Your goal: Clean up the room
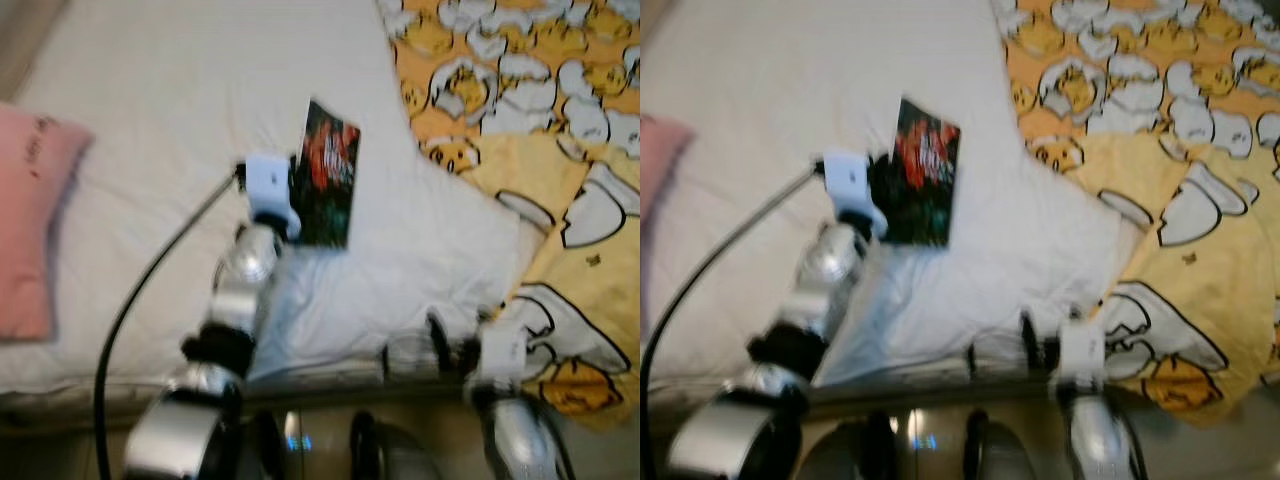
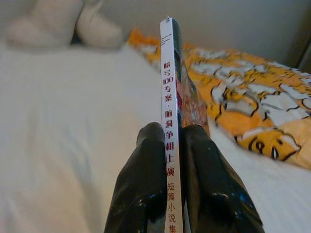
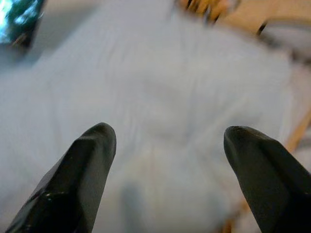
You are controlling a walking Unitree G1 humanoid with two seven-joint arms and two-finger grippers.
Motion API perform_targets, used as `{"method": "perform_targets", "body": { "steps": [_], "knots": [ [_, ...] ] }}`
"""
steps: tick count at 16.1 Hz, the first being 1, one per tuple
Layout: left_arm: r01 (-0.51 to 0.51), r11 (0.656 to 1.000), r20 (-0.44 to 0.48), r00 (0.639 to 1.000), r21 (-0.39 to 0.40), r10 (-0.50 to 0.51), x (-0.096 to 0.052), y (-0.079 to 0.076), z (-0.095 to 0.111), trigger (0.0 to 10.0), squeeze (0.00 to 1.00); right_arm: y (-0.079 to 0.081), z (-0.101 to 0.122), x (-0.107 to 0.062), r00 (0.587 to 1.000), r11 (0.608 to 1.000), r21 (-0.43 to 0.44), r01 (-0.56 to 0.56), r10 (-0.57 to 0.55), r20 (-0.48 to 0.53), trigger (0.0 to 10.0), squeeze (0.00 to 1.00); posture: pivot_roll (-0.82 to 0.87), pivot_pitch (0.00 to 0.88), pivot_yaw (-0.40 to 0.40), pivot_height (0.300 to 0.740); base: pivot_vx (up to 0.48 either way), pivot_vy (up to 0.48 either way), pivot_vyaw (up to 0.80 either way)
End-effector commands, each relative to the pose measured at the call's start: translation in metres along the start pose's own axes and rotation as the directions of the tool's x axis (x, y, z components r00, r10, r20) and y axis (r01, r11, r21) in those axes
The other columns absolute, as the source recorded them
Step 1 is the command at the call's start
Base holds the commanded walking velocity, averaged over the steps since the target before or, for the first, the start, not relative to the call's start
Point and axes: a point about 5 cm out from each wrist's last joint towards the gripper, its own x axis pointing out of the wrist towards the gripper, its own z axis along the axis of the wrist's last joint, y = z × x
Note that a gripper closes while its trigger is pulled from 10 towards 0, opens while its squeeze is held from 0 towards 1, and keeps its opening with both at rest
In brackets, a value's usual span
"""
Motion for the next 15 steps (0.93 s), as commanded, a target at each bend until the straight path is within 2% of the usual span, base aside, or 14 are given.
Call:
{"method": "perform_targets", "body": {
  "steps": [1, 2, 3, 4, 5, 6, 7, 9, 10, 11, 12, 14, 15],
  "knots": [
    [0.049, 0.998, 0.051, 0.997, 0.030, -0.051, 0.006, -0.007, 0.015, 0.0, 0.00, -0.007, -0.003, -0.002, 0.999, 0.998, 0.037, 0.051, -0.050, -0.020, 10.0, 0.00, -0.03, 0.024, -0.006, 0.740, 0.000, 0.000, 0.00],
    [0.034, 0.999, 0.047, 0.998, 0.019, -0.035, 0.002, 0.000, 0.018, 0.0, 0.00, -0.009, 0.024, 0.013, 0.994, 0.994, 0.079, 0.068, -0.074, 0.076, 10.0, 0.00, -0.02, 0.000, 0.002, 0.740, 0.000, 0.000, 0.00],
    [-0.013, 1.000, 0.041, 0.999, 0.001, 0.013, -0.010, 0.014, 0.018, 0.0, 0.00, -0.009, 0.063, 0.021, 0.972, 0.994, 0.088, 0.059, -0.077, 0.221, 10.0, 0.00, -0.02, 0.000, 0.003, 0.740, 0.000, 0.000, 0.00],
    [-0.046, 0.999, 0.041, 0.998, 0.020, 0.045, -0.022, 0.025, 0.017, 0.0, 0.00, -0.011, 0.076, 0.020, 0.961, 0.996, 0.080, 0.049, -0.069, 0.268, 10.0, 0.00, -0.01, 0.000, 0.001, 0.740, 0.000, 0.000, 0.00],
    [-0.067, 0.997, 0.041, 0.997, 0.031, 0.065, -0.032, 0.032, 0.015, 0.0, 0.00, -0.013, 0.080, 0.017, 0.955, 0.995, 0.086, 0.048, -0.071, 0.287, 10.0, 0.00, 0.00, 0.000, -0.002, 0.740, 0.000, 0.000, 0.00],
    [-0.028, 0.999, 0.007, 1.000, 0.025, 0.028, -0.047, 0.020, -0.004, 0.0, 0.00, -0.006, 0.070, 0.009, 0.960, 0.998, 0.062, 0.031, -0.047, 0.275, 10.0, 0.00, 0.03, 0.000, -0.002, 0.740, 0.000, 0.000, 0.00],
    [-0.012, 1.000, -0.011, 1.000, 0.018, 0.012, -0.051, 0.015, -0.011, 0.0, 0.00, -0.005, 0.067, 0.007, 0.962, 0.998, 0.048, 0.029, -0.041, 0.269, 10.0, 0.00, 0.03, 0.000, -0.005, 0.740, 0.000, 0.000, 0.00],
    [0.002, 1.000, -0.036, 0.999, 0.018, -0.002, -0.055, 0.000, -0.017, 0.0, 0.00, -0.005, 0.059, 0.008, 0.968, 0.995, 0.082, 0.063, -0.081, 0.238, 10.0, 0.00, 0.04, 0.000, -0.019, 0.740, 0.000, 0.000, 0.00],
    [-0.034, 0.998, -0.047, 0.998, 0.044, 0.036, -0.053, 0.000, -0.016, 3.6, 0.00, -0.002, 0.058, 0.012, 0.971, 0.994, 0.091, 0.059, -0.079, 0.228, 10.0, 0.00, 0.05, 0.000, -0.029, 0.740, 0.000, 0.000, 0.00],
    [-0.047, 0.999, -0.059, 0.997, 0.011, 0.048, -0.051, 0.002, -0.014, 10.0, 0.00, 0.002, 0.056, 0.013, 0.973, 0.995, 0.088, 0.043, -0.062, 0.222, 10.0, 0.00, 0.05, 0.000, -0.035, 0.740, 0.000, 0.000, 0.00],
    [-0.047, 0.999, -0.062, 0.997, -0.017, 0.046, -0.051, 0.004, -0.014, 10.0, 0.00, 0.006, 0.054, 0.013, 0.974, 0.995, 0.088, 0.037, -0.055, 0.218, 10.0, 0.00, 0.05, 0.000, -0.038, 0.740, 0.000, 0.244, 0.00],
    [-0.046, 0.999, -0.102, 0.994, 0.010, 0.047, -0.050, 0.009, -0.020, 10.0, 0.00, 0.003, 0.046, 0.015, 0.979, 0.993, 0.102, 0.051, -0.070, 0.190, 10.0, 0.00, 0.05, 0.000, -0.037, 0.740, 0.000, 0.480, 0.00],
    [-0.065, 0.997, -0.130, 0.989, 0.048, 0.071, -0.051, 0.013, -0.025, 10.0, 0.00, -0.004, 0.041, 0.016, 0.981, 0.988, 0.129, 0.086, -0.107, 0.165, 10.0, 0.00, 0.04, 0.000, -0.040, 0.740, 0.000, 0.480, 0.00]
  ]
}}
